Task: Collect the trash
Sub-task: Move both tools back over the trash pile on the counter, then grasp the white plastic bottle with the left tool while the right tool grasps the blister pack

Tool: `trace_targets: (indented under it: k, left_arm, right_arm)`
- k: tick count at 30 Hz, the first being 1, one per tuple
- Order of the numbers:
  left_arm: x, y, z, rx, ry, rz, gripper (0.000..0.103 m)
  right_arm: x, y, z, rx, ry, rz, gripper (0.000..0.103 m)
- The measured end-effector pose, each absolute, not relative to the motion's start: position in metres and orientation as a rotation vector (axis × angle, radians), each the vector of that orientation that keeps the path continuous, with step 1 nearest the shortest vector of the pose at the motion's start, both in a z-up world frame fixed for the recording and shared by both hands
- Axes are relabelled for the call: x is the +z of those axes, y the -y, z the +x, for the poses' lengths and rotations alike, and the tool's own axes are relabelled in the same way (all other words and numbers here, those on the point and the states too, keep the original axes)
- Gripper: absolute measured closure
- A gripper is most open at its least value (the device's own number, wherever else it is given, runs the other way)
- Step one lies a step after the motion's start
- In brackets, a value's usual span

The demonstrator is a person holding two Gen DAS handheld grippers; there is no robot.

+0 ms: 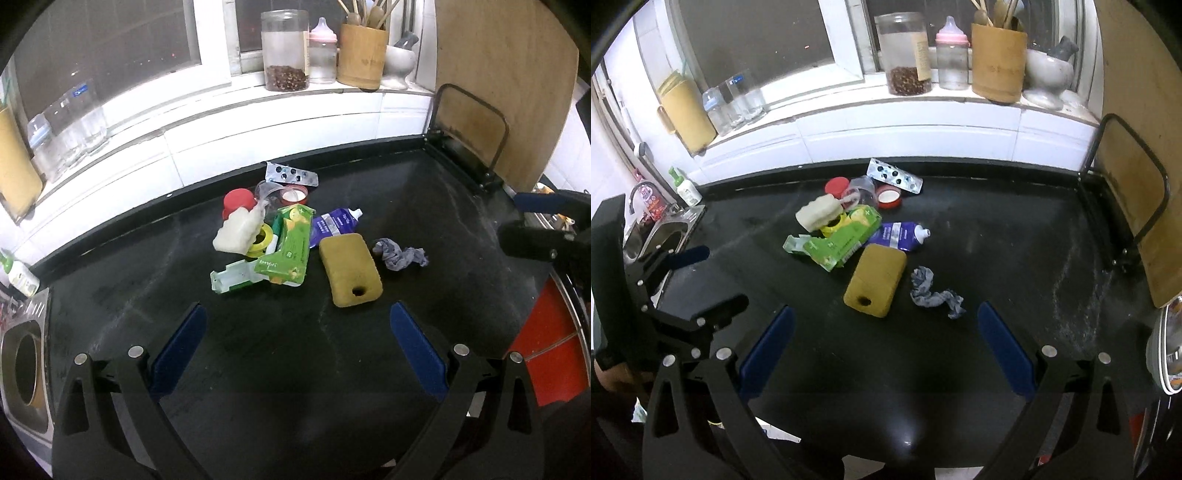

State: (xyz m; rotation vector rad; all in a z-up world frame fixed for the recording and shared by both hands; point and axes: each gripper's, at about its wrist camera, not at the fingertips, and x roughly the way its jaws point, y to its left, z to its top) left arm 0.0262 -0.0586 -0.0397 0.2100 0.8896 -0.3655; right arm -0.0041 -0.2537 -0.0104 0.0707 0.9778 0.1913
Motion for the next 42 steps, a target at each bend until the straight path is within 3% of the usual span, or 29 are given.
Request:
trace_targets:
  k: [11, 22, 35, 38, 40, 42]
  left_arm:
    - [-0.049, 0.055, 0.052, -0.325, -0.912, 0.202, 0.007]
    - [-0.081, 0.04, 0.133, -0.283, -0.965, 0.216, 0.007]
    - [-0.139, 0.049, 0.243, -0.396, -1.062, 0.261, 0.007]
    - [-0.155, 0.052, 0.259, -0.431, -1.091, 0.229, 0.007]
    - [-0.163, 0.053, 0.263, -0.452, -1.1, 0.22, 0.012]
    - [-0.173, 0.054, 0.267, -0.468, -1.125, 0.226, 0.024]
  right_arm:
    - [-0.027, 0.264, 0.012, 0.203, -1.015, 0.057, 0.007]
    - [-0.061, 0.265, 0.067, 0.238, -1.054, 0.058, 0.007]
    - [-0.111, 0.26, 0.214, 0.303, -1.076, -0.004, 0.007]
    - [-0.129, 0.252, 0.256, 0.339, -1.083, -0.035, 0.014]
    - [-0.14, 0.244, 0.277, 0.364, -1.085, -0.065, 0.015]
    - [-0.153, 0.235, 0.298, 0.39, -1.084, -0.1, 0.017]
